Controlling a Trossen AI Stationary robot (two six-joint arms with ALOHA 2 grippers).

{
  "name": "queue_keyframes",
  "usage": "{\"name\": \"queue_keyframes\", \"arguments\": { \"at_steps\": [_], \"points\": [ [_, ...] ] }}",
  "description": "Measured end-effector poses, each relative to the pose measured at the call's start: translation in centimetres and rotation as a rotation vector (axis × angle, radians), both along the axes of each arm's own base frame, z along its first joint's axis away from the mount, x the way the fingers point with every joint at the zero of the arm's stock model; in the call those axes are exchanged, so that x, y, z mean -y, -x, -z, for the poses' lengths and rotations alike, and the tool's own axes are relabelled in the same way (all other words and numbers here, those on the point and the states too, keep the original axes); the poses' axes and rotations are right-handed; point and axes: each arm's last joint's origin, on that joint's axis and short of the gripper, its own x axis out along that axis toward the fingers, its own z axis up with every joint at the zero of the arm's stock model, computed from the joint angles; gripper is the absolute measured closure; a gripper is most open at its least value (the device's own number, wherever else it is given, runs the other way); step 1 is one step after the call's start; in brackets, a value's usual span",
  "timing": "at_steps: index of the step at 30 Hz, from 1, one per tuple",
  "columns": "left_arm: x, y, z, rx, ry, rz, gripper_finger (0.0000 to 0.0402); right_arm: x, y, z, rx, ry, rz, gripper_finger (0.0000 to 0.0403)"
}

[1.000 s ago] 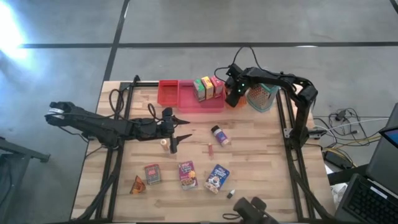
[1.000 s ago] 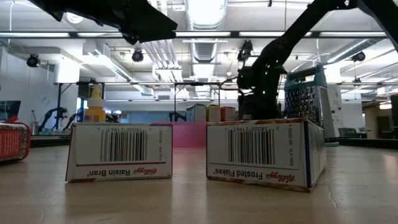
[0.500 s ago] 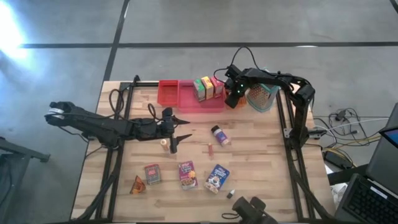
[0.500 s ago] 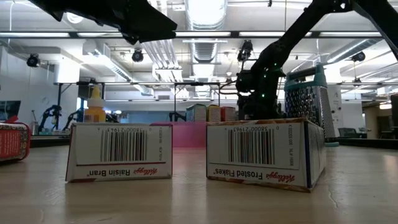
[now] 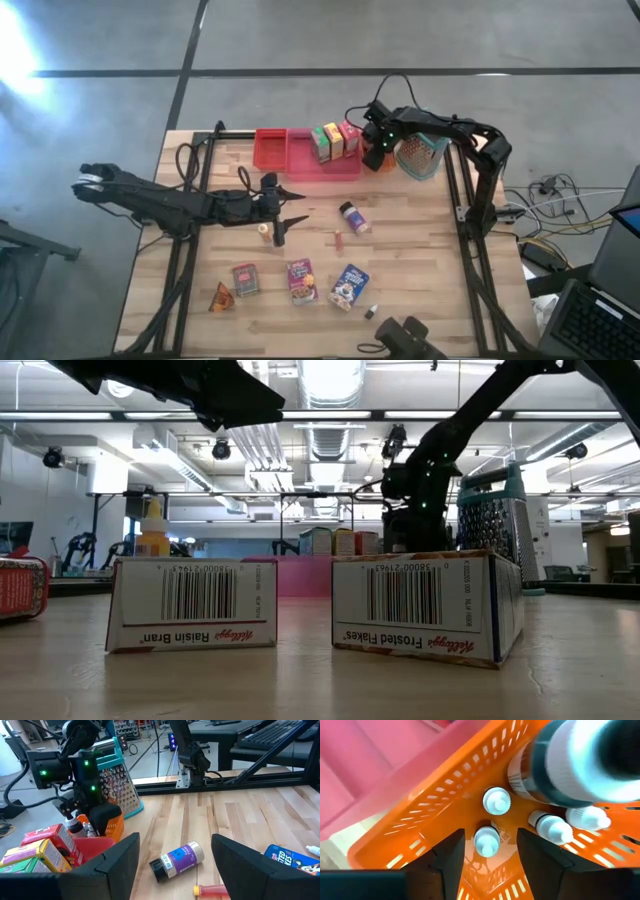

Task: Pick & Place Kitchen Items
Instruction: Put the orange food coloring bottle into the orange bin

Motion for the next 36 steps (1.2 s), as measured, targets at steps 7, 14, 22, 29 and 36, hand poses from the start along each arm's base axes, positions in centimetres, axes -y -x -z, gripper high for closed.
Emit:
{"name": "queue_keyframes", "arguments": {
  "at_steps": [7, 14, 22, 29, 36],
  "points": [
    [0.0, 0.0, 0.0, -0.001, -0.006, 0.001, 0.0149, -0.3, 0.2, -1.3, 0.022, 0.017, 0.004, 0.0212],
    [0.0, 0.0, 0.0, -0.003, -0.014, 0.002, 0.0149, -1.8, 0.2, -3.1, 0.027, 0.023, -0.027, 0.0213],
    [0.0, 0.0, 0.0, -0.005, -0.014, 0.002, 0.0149, -4.3, 0.7, -6.9, 0.066, 0.084, -0.052, 0.0244],
    [0.0, 0.0, 0.0, -0.006, -0.019, 0.003, 0.0149, -8.3, 1.1, -10.7, 0.132, 0.089, -0.056, 0.0269],
    [0.0, 0.0, 0.0, -0.006, -0.019, 0.003, 0.0149, -14.5, -0.7, -12.7, 0.207, 0.102, -0.086, 0.0286]
  ]
}}
